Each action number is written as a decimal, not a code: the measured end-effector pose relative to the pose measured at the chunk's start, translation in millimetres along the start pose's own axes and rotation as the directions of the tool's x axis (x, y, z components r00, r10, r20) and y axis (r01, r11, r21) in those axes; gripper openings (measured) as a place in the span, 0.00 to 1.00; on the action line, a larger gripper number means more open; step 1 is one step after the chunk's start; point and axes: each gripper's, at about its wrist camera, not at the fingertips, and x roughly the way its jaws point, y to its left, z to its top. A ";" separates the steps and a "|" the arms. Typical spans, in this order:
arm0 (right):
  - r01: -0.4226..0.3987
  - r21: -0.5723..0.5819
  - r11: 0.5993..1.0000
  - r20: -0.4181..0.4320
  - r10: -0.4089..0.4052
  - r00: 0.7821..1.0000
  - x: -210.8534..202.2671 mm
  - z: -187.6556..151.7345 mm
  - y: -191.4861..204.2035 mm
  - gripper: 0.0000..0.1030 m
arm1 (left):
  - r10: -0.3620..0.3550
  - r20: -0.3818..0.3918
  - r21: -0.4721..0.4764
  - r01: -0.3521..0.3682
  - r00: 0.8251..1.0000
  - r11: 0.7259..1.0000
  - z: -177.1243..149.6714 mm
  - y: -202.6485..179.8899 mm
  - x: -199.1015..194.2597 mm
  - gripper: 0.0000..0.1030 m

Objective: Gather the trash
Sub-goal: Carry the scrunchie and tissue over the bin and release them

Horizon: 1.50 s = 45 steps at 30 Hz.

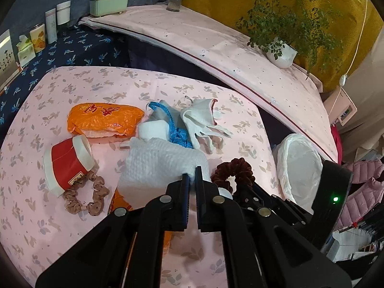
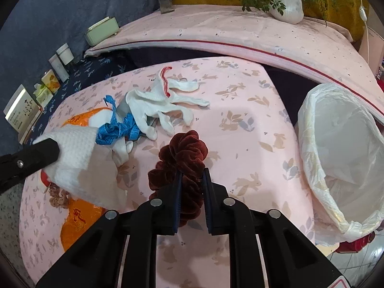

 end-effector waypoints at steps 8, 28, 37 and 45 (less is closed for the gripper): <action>0.008 0.039 0.999 0.132 -0.013 0.991 -67.4 19.6 -33.4 0.14 | -0.056 0.021 0.062 0.055 0.998 0.997 3.3 -47.3 -16.4 0.04; 0.141 0.246 0.959 0.233 -0.200 0.952 -151.0 16.1 -184.5 0.14 | -0.264 -0.060 0.297 0.270 0.963 0.916 3.1 -220.1 -5.4 0.04; 0.169 0.291 0.942 0.200 -0.232 0.952 -142.8 10.9 -214.0 0.21 | -0.265 -0.112 0.323 0.287 0.958 0.902 -0.1 -251.9 22.7 0.37; 0.170 0.292 0.941 0.220 -0.239 0.946 -147.0 14.1 -211.2 0.33 | -0.221 -0.068 0.321 0.231 0.973 0.919 2.2 -241.6 21.6 0.46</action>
